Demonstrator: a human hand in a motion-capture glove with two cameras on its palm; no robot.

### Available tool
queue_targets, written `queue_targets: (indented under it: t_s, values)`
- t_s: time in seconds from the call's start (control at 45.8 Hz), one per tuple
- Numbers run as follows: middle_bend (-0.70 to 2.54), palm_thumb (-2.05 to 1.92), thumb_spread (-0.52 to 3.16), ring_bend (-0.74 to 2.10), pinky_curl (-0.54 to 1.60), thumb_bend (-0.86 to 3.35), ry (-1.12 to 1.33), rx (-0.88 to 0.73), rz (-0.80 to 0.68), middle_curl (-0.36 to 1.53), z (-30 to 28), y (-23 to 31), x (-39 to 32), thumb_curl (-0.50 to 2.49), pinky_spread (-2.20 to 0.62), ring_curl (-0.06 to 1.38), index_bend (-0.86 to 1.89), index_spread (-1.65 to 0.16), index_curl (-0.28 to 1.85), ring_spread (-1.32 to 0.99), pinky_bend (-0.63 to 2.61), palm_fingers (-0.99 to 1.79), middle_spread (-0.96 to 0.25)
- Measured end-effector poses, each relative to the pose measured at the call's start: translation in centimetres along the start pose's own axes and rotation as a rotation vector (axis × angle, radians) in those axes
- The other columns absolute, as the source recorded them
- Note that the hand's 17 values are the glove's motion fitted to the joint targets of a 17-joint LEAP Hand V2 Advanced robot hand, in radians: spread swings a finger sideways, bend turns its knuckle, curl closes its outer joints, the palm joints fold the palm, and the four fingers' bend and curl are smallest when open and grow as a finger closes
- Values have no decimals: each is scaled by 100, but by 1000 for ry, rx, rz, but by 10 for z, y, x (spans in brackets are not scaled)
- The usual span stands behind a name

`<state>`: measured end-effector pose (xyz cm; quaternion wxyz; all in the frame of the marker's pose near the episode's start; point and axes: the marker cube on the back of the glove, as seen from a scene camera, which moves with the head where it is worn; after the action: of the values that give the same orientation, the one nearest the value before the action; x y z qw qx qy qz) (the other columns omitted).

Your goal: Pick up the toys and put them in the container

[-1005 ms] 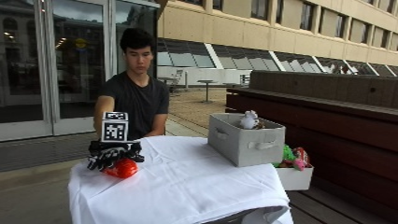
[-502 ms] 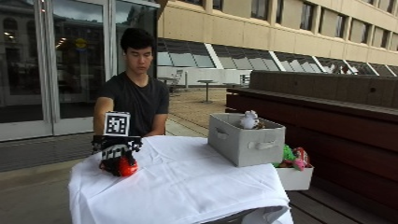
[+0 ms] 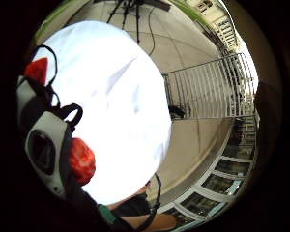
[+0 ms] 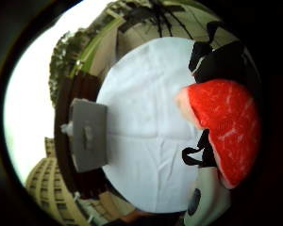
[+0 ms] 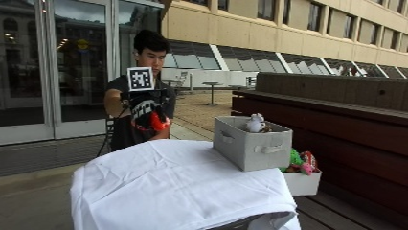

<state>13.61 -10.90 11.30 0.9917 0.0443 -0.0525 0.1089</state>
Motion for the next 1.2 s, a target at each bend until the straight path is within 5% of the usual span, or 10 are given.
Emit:
queue_targets:
  t_s: [0.24,0.48,0.764,1.201]
  values:
    - [67,73,59,105,37,20,-47,143,-174,50,-132,-11,-138,72,-46,47,23,-38,16,-43,91,113,-36]
    - [62,72,59,105,38,18,-49,200,-299,51,-178,-2,-274,78,-46,47,25,-38,21,-43,89,114,-38]
    - [60,71,61,104,40,15,3,210,-414,53,-165,32,-390,85,-47,47,23,-38,26,-43,88,114,-40]
    - [52,58,77,110,44,3,35,76,-391,55,-82,26,-422,87,-48,48,0,-39,19,-42,101,93,-39]
